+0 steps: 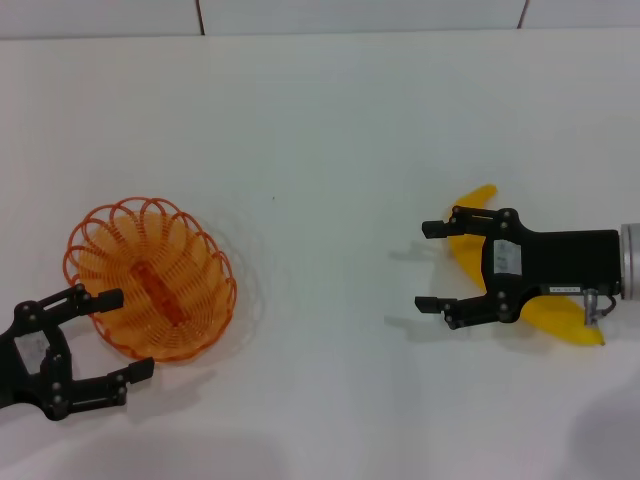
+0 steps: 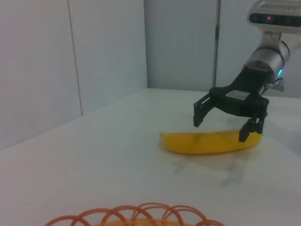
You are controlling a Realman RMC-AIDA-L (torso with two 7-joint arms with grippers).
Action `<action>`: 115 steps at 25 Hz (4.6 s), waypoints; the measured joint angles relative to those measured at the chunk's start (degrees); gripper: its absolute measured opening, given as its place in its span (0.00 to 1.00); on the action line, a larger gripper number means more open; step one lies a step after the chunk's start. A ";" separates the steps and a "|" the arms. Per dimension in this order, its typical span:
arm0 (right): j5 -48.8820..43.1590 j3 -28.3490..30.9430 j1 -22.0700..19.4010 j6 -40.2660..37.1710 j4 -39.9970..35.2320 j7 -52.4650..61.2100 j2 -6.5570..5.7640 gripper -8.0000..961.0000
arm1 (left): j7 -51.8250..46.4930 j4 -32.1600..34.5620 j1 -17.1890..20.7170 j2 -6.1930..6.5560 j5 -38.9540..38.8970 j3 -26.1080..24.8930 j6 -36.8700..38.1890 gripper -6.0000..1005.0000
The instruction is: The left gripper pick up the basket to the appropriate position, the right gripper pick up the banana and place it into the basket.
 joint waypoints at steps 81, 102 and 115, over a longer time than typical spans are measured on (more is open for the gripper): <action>-0.30 -0.09 2.89 0.00 0.01 0.88 0.70 0.91 | -33.85 14.36 -23.41 -0.20 15.04 20.18 -20.71 0.76; -0.20 -0.08 2.90 0.00 0.00 1.39 0.70 0.90 | -35.55 11.78 -24.74 -0.35 16.83 20.18 -23.37 0.12; -0.13 0.00 2.56 0.00 0.00 1.49 0.71 0.90 | -37.71 12.57 -24.32 -0.30 16.25 19.86 -21.42 0.06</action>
